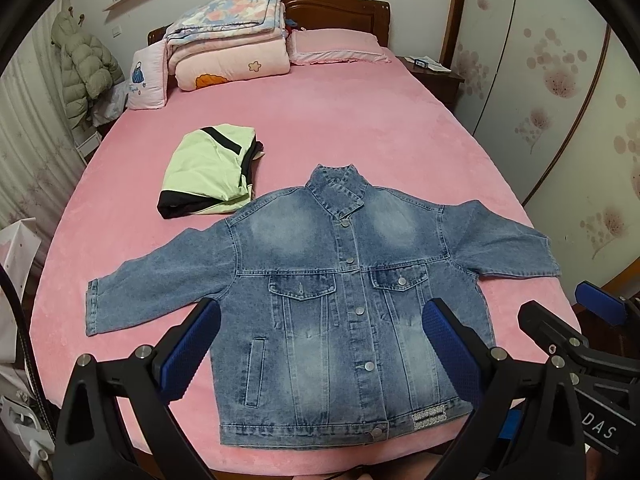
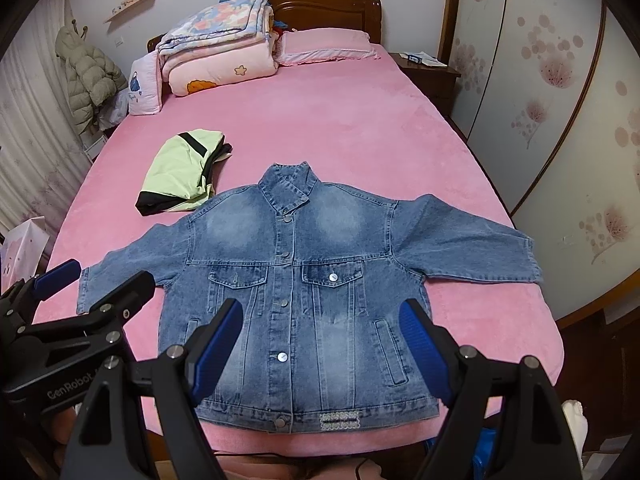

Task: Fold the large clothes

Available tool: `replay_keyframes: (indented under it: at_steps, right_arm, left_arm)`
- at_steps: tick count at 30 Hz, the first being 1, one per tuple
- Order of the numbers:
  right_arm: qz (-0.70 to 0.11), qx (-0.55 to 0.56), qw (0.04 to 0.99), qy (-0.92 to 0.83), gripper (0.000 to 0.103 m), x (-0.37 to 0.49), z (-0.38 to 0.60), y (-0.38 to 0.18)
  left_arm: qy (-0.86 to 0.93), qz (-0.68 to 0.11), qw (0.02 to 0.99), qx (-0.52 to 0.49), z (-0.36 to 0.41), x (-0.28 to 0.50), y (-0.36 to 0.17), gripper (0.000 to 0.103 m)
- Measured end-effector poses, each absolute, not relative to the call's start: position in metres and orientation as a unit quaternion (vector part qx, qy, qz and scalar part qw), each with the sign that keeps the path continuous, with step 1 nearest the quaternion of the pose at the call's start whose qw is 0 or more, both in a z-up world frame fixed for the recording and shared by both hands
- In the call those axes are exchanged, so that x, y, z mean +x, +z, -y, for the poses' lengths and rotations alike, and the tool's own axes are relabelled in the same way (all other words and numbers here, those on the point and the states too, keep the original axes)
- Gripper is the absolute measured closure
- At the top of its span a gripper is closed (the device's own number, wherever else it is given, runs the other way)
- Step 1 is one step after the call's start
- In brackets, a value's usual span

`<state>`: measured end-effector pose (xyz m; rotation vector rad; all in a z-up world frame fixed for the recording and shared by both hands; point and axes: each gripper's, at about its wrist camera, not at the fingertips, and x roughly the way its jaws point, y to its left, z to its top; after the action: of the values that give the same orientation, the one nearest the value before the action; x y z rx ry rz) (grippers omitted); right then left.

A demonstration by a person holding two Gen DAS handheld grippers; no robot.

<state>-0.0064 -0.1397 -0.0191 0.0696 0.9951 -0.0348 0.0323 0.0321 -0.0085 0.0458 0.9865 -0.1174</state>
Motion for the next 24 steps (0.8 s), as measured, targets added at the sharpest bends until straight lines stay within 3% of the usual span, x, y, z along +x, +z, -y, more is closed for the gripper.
replay_keyframes:
  at_steps: [24]
  right_arm:
    - [-0.475, 0.036, 0.879, -0.016, 0.022, -0.010, 0.113, -0.018]
  left_arm:
    - [-0.062, -0.475, 0.878, 0.014, -0.060, 0.032, -0.004, 0.003]
